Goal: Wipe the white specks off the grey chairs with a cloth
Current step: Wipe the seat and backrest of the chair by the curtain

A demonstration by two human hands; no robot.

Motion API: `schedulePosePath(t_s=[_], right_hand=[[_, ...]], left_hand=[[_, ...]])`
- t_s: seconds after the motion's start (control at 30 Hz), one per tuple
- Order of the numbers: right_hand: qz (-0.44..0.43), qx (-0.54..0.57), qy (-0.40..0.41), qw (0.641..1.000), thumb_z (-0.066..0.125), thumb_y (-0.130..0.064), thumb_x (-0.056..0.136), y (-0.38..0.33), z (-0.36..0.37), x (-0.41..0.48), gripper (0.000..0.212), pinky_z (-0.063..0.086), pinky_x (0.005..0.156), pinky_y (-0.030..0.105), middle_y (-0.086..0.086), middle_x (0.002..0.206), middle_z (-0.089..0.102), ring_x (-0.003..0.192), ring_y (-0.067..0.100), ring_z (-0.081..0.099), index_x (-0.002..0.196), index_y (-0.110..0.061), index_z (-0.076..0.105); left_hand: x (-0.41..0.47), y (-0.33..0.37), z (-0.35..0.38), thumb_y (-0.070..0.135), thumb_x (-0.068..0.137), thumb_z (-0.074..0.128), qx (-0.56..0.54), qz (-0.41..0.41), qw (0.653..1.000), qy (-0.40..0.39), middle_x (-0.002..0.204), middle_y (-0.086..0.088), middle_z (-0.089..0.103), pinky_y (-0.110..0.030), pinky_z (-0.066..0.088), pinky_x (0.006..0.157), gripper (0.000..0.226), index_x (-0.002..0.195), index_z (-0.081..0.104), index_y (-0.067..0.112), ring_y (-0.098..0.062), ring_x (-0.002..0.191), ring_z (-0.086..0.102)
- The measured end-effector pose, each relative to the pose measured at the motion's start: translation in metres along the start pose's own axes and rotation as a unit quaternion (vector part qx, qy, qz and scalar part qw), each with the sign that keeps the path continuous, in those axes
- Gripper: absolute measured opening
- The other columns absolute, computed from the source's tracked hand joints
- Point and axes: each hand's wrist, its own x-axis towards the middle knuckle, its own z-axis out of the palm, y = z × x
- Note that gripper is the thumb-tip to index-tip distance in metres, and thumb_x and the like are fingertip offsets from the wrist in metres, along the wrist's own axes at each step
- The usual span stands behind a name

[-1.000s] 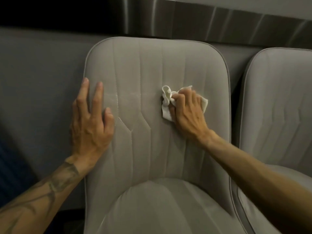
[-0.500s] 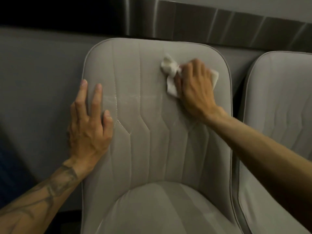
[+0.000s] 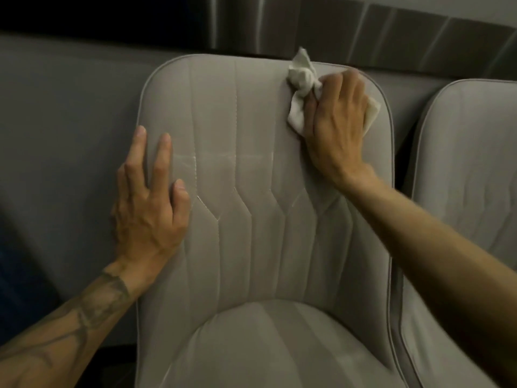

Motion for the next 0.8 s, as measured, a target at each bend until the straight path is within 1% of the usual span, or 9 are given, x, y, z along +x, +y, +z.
schedulePosePath(t_s=[0.07,0.17,0.23,0.3,0.37,0.43,0.53,0.63,0.8], right_hand=[[-0.002,-0.003,-0.032,0.999,0.04,-0.032,0.103,-0.007,0.0,-0.039,0.025,0.039,0.082,0.045,0.016,0.104,0.052,0.092,0.032,0.049,0.103,-0.01,0.052],[-0.137,0.021,-0.153,0.978,0.044,-0.031,0.103,0.003,-0.015,-0.084,0.024,0.037,0.081,0.043,0.015,0.103,0.05,0.09,0.031,0.047,0.107,-0.009,0.053],[-0.205,0.013,-0.172,0.963,0.041,-0.034,0.104,0.017,-0.02,-0.069,0.025,0.035,0.08,0.042,0.015,0.103,0.05,0.089,0.031,0.046,0.106,-0.011,0.051],[-0.172,-0.007,-0.117,0.978,0.041,-0.035,0.103,0.022,-0.015,-0.041,0.021,0.03,0.078,0.039,0.016,0.102,0.05,0.088,0.028,0.043,0.102,-0.014,0.045],[-0.066,-0.013,-0.048,0.997,0.043,-0.035,0.101,0.015,-0.007,-0.029,0.02,0.03,0.078,0.037,0.015,0.104,0.05,0.089,0.027,0.041,0.102,-0.015,0.045],[-0.002,-0.014,-0.031,0.999,0.044,-0.034,0.101,0.001,-0.002,-0.051,0.022,0.034,0.08,0.042,0.016,0.105,0.051,0.091,0.029,0.044,0.103,-0.012,0.049],[-0.066,0.007,-0.09,0.994,0.048,-0.032,0.101,-0.007,-0.006,-0.102,0.022,0.037,0.079,0.043,0.014,0.101,0.051,0.086,0.029,0.046,0.101,-0.01,0.053],[-0.122,0.02,-0.11,0.986,0.047,-0.037,0.102,0.007,-0.008,-0.09,0.024,0.037,0.079,0.041,0.011,0.099,0.05,0.087,0.027,0.045,0.1,-0.013,0.051],[-0.039,0.008,-0.05,0.998,0.043,-0.043,0.102,-0.003,0.002,-0.078,0.026,0.033,0.077,0.037,0.008,0.1,0.048,0.085,0.022,0.041,0.099,-0.017,0.046]], left_hand=[[0.0,-0.001,0.001,0.025,0.101,0.045,0.002,0.007,1.0,0.005,0.17,-0.015,0.02,-0.059,0.047,0.101,0.065,0.164,0.028,0.021,-0.039,0.144,0.036],[0.0,-0.003,0.003,0.026,0.102,0.045,0.006,0.006,1.0,0.008,0.171,-0.013,0.02,-0.059,0.047,0.103,0.065,0.164,0.027,0.022,-0.039,0.144,0.036],[0.0,-0.003,0.003,0.025,0.102,0.045,0.007,0.007,1.0,0.011,0.171,-0.013,0.02,-0.059,0.046,0.103,0.065,0.164,0.027,0.023,-0.039,0.143,0.037],[-0.001,-0.003,0.005,0.025,0.102,0.044,0.01,0.011,1.0,0.014,0.171,-0.013,0.02,-0.059,0.046,0.104,0.065,0.164,0.027,0.022,-0.039,0.143,0.037],[0.0,-0.005,0.006,0.025,0.102,0.044,0.011,0.011,1.0,0.018,0.17,-0.013,0.02,-0.059,0.047,0.103,0.065,0.164,0.027,0.023,-0.04,0.143,0.038],[0.0,-0.005,0.007,0.026,0.102,0.044,0.007,0.01,1.0,0.018,0.171,-0.012,0.02,-0.059,0.048,0.102,0.064,0.164,0.027,0.023,-0.04,0.143,0.039],[0.0,-0.003,0.006,0.025,0.102,0.045,0.007,0.011,1.0,0.017,0.171,-0.013,0.02,-0.058,0.046,0.104,0.064,0.164,0.027,0.022,-0.04,0.143,0.038],[0.0,-0.001,0.003,0.024,0.102,0.046,0.008,0.009,1.0,0.012,0.171,-0.014,0.021,-0.058,0.045,0.105,0.065,0.164,0.027,0.021,-0.039,0.142,0.038],[0.0,0.002,0.001,0.023,0.101,0.047,0.009,0.006,1.0,0.007,0.171,-0.016,0.021,-0.058,0.045,0.105,0.065,0.164,0.028,0.02,-0.039,0.144,0.036]])
